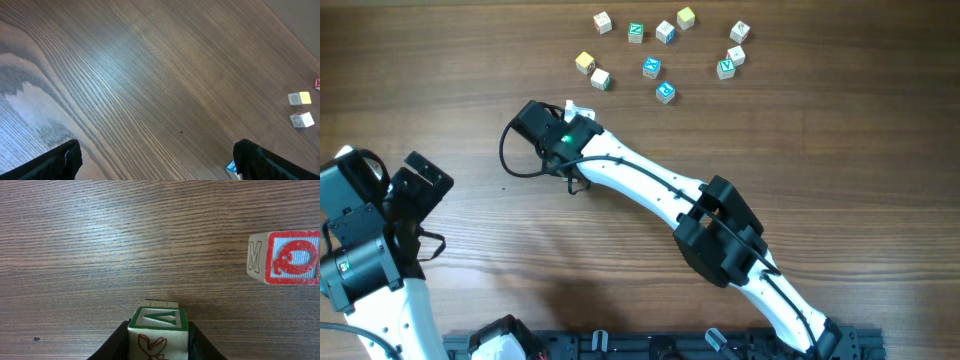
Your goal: Form a tower
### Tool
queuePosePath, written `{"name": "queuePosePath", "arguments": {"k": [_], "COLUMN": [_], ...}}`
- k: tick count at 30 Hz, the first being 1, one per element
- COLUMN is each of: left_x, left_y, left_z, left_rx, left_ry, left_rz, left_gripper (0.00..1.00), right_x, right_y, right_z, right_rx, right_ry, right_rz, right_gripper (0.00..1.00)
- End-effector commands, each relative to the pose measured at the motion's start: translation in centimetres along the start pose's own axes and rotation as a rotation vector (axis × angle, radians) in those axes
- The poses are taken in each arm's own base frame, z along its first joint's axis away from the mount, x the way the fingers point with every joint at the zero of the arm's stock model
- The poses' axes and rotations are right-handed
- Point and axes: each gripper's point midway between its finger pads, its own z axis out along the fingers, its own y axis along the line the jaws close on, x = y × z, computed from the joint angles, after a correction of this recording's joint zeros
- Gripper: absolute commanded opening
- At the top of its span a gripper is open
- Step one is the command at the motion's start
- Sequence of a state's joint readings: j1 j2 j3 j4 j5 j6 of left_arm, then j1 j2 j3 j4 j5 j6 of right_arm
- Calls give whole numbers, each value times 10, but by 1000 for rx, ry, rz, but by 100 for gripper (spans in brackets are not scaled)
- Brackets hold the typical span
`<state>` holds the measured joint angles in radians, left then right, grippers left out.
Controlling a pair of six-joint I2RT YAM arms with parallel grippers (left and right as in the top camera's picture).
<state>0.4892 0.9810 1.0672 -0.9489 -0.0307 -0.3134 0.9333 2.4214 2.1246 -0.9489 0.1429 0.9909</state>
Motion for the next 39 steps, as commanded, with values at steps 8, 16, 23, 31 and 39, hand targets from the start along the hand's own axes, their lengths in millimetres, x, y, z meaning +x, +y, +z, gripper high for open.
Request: {"name": "queuePosePath", "arguments": {"k": [8,16,23,31,39], "left_x": [-5,-1,-1,-1,-1], "left_y": [-6,-5,-5,-5,-5], "left_z": [-3,9,9,9,9], "left_rx": [20,3,4,4,4], "left_ry": [-9,32,31,31,31], "left_rz": [-3,-2,-2,-2,-2], "left_gripper": [100,100,100,100,100], "right_x": [8,4,4,-3,0], "right_y": [10,14,21,8,7], "right_z": [-16,-26,-35,-37,-27], "right_rx": [-45,-65,-58,24,34], "right_ry": [31,18,-45,-134,-125], "right_rz": [3,4,-25,38,40], "right_gripper": [10,5,5,8,8]}}
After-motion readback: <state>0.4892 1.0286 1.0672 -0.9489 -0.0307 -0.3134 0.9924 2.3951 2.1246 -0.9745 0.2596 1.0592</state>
